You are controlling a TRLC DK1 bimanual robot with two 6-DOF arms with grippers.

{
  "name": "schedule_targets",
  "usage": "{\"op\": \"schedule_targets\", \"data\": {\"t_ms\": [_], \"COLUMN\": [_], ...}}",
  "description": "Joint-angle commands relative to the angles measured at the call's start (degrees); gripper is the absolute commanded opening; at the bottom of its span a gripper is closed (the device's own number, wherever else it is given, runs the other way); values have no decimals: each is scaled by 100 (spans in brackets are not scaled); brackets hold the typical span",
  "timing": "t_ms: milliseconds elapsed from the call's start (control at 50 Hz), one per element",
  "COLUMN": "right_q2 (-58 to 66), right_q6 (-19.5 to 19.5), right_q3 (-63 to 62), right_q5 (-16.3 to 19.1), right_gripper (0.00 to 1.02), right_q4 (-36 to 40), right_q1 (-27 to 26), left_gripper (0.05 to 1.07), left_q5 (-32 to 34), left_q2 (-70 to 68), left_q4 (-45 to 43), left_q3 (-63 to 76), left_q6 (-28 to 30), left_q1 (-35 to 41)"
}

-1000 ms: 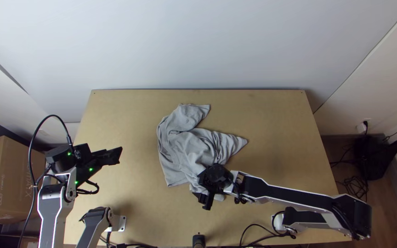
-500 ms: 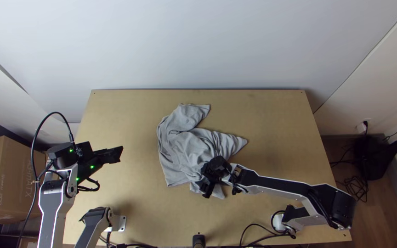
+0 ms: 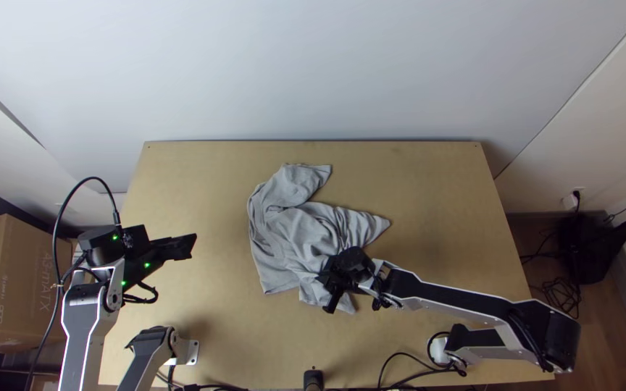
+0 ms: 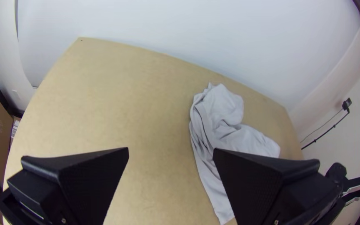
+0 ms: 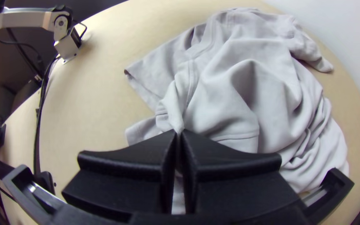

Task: Fold the t-shirt

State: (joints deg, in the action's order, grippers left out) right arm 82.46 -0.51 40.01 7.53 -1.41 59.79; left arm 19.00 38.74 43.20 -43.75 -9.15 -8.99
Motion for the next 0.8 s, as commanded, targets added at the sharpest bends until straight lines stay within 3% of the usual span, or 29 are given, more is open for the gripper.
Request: {"op": "schedule_targets", "data": {"t_ms": [0, 140, 420, 780], "right_q2": [-467, -617, -335, 157], "right_q6": [-318, -669, -924, -1232], "right_q3": [587, 1624, 3022, 4190], "right_q5": [38, 38, -50, -727], "right_gripper": [3, 3, 3, 3], "right_q4": [185, 466, 510, 457], "right_q1": [-143, -459, -1453, -2569], "left_gripper": [103, 103, 103, 103], "left_q5": [7, -2, -204, -257], "left_q2": [-7, -86, -262, -192], "left_q4": [154, 426, 971, 514], "left_q3": [-125, -81, 59, 727], "left_q6": [132, 449, 994, 1108], "left_q1": [152, 469, 1418, 2631]}}
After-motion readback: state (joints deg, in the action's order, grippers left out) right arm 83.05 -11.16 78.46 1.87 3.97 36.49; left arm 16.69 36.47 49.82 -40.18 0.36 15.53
